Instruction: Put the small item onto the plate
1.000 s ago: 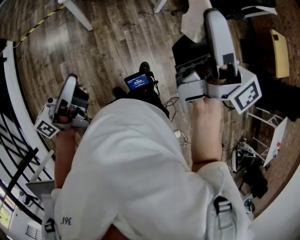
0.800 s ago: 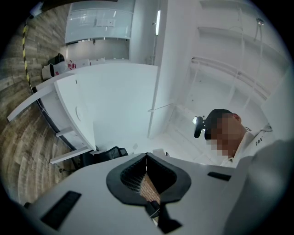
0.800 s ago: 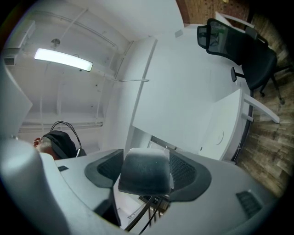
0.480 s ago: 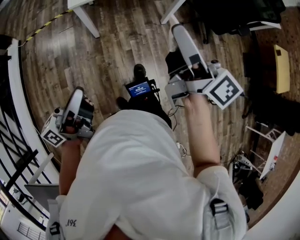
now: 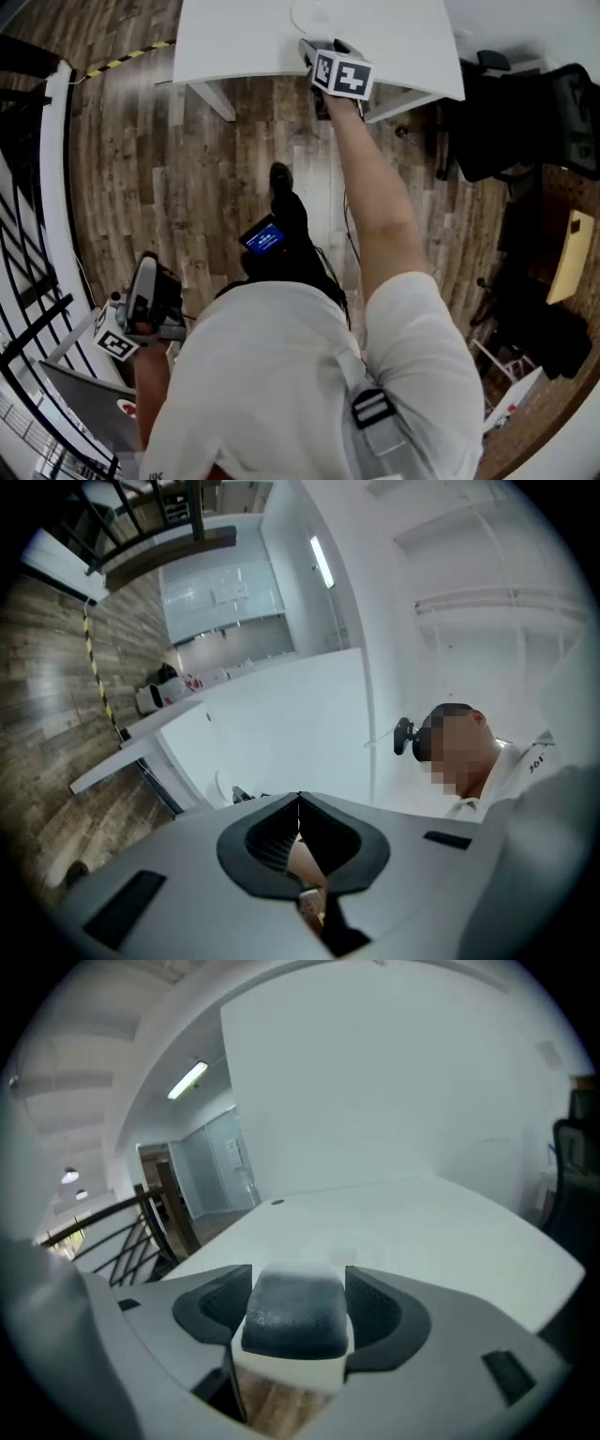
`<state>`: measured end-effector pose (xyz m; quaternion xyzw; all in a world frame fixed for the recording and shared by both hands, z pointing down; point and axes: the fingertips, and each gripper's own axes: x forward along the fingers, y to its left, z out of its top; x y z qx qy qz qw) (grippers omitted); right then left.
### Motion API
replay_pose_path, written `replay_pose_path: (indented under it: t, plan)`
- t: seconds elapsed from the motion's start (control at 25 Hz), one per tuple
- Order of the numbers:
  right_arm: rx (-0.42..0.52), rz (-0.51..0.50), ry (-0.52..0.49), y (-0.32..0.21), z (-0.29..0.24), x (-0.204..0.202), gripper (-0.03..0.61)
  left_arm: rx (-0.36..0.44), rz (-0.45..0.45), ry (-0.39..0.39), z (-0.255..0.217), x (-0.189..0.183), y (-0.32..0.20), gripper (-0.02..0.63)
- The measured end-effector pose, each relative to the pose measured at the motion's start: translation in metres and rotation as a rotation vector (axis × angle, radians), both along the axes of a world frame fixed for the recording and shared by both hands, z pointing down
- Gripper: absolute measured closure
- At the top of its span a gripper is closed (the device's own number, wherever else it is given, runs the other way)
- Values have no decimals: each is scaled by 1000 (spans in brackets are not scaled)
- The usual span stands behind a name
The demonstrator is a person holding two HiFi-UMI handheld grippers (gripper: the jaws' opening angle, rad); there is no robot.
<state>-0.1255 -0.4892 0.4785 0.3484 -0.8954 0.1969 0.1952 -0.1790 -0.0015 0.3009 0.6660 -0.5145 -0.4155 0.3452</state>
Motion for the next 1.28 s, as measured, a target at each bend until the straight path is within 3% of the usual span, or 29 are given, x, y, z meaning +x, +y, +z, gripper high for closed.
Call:
replay_pose_path:
  t: [0.2, 0.32, 0.4, 0.52, 0.64, 0.76, 0.84, 1.0, 1.16, 1.28]
  plan:
    - [55, -47, 298, -119, 51, -47, 265, -16, -78, 7, -13, -33, -95, 607]
    - [57, -52, 365, -146, 69, -51, 262, -9, -67, 27, -16, -43, -144, 607]
    - [40, -23, 264, -143, 44, -44, 190, -2, -36, 20, -14, -47, -168, 607]
    - [-102, -46, -55, -83, -18, -14, 192, 14, -8, 14, -13, -52, -182, 607]
    - [-325, 2, -365, 0, -58, 49, 423, 38, 50, 26, -15, -44, -187, 607]
    - [-524, 92, -651, 72, -88, 93, 558, 84, 164, 37, -22, -27, -198, 607]
    - [-500, 102, -702, 95, -110, 111, 577, 111, 241, 37, -29, -15, -203, 607]
    - [-309, 78, -748, 108, -179, 127, 577, 155, 357, 41, -40, 4, -198, 607]
    - [-160, 87, -825, 126, -242, 153, 577, 180, 424, 47, -44, 31, -176, 607]
    - [-99, 107, -841, 148, -261, 168, 577, 194, 446, 49, -43, 35, -158, 607]
